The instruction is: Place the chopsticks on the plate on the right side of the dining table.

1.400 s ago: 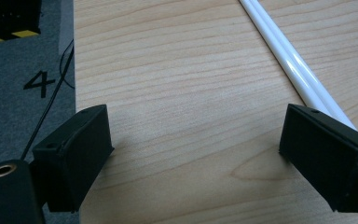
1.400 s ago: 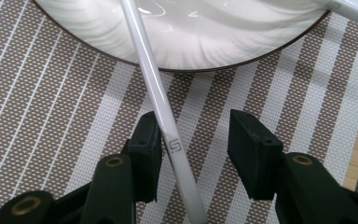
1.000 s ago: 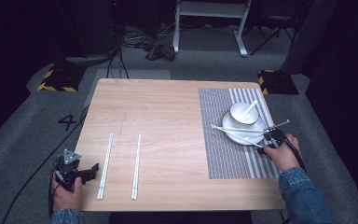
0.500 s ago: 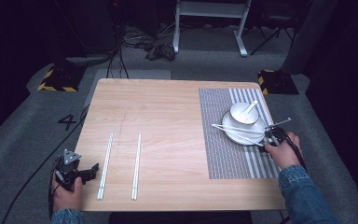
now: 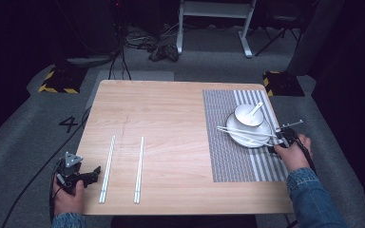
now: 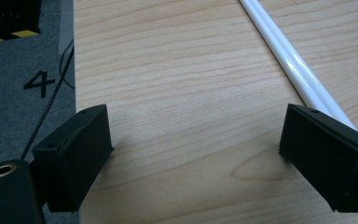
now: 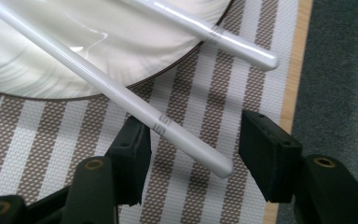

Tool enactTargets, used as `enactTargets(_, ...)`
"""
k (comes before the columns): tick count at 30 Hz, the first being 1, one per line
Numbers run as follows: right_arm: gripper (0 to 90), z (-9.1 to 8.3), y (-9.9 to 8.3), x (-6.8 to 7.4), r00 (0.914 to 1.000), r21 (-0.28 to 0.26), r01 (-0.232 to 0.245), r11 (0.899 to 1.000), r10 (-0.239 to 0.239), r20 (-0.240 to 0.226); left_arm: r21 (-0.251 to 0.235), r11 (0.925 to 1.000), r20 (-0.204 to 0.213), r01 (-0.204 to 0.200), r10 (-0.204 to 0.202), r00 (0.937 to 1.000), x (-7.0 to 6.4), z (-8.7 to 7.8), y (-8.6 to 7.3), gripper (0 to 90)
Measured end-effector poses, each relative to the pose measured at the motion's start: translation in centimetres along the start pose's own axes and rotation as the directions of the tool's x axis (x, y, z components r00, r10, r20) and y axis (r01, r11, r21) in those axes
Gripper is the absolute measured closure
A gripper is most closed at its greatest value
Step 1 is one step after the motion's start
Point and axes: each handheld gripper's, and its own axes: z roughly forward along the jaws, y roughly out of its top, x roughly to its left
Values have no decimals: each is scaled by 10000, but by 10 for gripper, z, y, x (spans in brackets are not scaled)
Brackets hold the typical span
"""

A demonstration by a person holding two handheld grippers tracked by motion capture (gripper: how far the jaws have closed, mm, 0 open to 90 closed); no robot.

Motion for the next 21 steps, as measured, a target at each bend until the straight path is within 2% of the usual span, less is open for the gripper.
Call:
enactTargets(7, 470, 4, 3, -7, 9993, -130, -319, 9994, 321, 164, 4, 10000, 0, 4, -4, 10000, 0, 0, 0, 91)
enactTargets(13, 451, 6, 7, -11, 9978, -351, -517, 9980, 531, 390, 4, 10000, -3, 1, -1, 10000, 0, 0, 0, 91)
enactTargets(21, 447, 9, 12, -15, 9960, -265, -637, 9976, 652, 610, -4, 10000, -16, -7, 7, 10000, 0, 0, 0, 91)
